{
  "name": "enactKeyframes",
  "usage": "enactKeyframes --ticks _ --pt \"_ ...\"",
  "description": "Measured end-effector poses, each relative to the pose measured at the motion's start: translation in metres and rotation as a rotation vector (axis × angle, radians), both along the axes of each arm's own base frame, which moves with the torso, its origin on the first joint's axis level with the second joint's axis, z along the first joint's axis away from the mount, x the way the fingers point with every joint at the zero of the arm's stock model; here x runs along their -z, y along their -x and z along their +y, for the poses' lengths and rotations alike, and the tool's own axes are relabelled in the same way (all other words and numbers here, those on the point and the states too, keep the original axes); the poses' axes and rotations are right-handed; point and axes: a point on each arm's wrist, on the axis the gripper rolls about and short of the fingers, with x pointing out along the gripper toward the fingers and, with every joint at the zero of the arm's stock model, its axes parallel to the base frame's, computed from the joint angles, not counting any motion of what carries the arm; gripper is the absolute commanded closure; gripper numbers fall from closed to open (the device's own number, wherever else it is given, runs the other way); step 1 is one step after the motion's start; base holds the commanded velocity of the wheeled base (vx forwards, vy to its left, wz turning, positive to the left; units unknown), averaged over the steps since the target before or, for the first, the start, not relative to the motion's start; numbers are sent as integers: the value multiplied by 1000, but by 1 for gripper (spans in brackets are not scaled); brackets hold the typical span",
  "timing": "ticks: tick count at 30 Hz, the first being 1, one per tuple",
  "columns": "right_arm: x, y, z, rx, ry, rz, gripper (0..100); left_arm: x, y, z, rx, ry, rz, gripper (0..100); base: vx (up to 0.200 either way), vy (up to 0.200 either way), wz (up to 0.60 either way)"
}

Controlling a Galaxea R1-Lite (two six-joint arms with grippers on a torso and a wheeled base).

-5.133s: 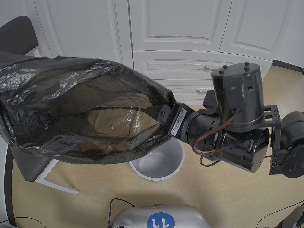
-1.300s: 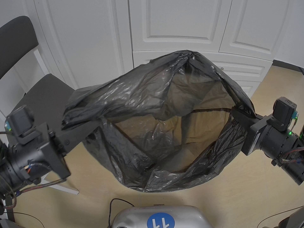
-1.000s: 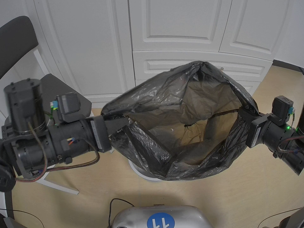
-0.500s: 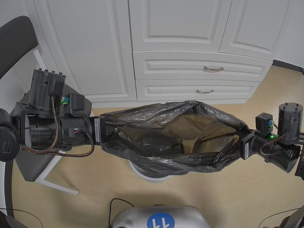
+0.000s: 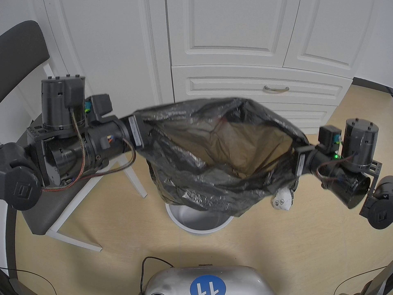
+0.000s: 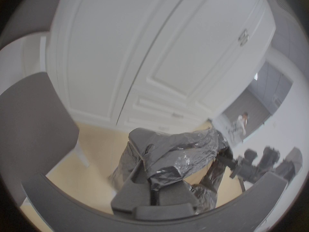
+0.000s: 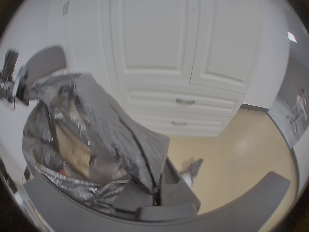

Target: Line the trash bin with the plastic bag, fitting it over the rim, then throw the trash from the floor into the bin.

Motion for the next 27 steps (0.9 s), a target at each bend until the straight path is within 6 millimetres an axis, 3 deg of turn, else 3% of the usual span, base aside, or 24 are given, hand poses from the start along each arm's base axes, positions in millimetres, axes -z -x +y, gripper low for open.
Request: enactKeyframes --ticks 6,12,20,27 --pt "-32 -23 19 51 -257 -291 100 -20 -6 -7 -106 184 -230 100 0 0 0" --pt "-34 -35 33 65 -341 -358 100 -13 -6 -10 -141 221 -254 100 0 0 0" --pt "2 -26 32 58 -125 -231 100 12 -2 -9 -89 73 -181 100 0 0 0" --pt "31 15 10 -28 192 10 100 33 20 -2 44 -108 -14 100 0 0 0"
